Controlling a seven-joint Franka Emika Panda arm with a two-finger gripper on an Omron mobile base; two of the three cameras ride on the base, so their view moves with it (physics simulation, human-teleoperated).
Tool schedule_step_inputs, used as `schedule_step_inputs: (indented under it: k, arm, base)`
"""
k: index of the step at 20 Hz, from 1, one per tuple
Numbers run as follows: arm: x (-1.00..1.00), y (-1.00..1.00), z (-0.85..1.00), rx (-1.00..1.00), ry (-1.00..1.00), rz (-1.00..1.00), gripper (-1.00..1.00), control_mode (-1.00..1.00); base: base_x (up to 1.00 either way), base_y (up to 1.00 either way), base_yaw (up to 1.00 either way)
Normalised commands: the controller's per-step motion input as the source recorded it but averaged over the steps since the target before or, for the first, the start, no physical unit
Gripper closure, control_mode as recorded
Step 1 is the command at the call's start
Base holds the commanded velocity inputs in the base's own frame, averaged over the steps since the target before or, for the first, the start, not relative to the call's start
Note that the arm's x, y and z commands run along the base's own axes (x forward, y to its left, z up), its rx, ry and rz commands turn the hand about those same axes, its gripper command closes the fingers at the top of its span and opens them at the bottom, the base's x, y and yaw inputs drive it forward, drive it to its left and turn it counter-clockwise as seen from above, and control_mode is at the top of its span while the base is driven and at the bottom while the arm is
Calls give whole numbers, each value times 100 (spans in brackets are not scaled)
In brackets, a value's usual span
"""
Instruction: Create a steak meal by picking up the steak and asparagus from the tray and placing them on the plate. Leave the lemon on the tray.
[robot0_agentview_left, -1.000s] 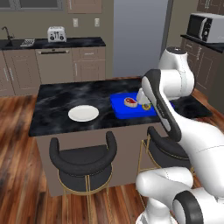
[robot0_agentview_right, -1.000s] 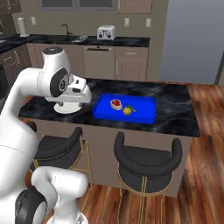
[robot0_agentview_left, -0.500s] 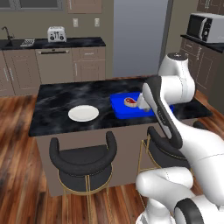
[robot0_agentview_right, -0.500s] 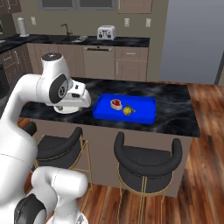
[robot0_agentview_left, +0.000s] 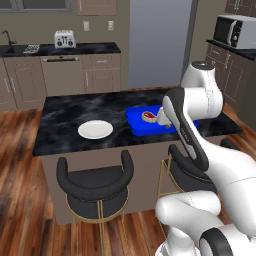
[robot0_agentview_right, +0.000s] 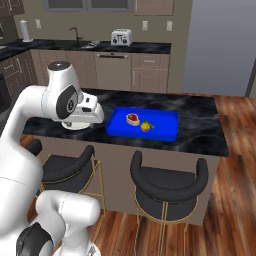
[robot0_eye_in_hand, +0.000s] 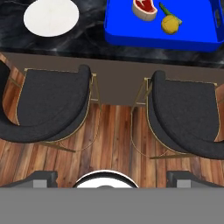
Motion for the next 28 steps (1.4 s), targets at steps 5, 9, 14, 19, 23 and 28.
schedule_step_inputs:
  k: [5,9,14,19,23,28]
  arm:
    - [-4,0,0,0,0,0,-100,-100]
    - [5,0,0,0,0,0,-100,-100]
    - [34,-4,0,0,0,0,-100,-100]
    - [38,-3,2,0,0,0,-100,-100]
    - [2,2,5,0,-8,7,-100,-100]
    - [0,0,0,0,-16,20,-100,-100]
  base:
    - [0,0,0]
    - [0,0,0]
    - [0,0,0]
    - [0,0,0]
    - [0,0,0]
    - [0,0,0]
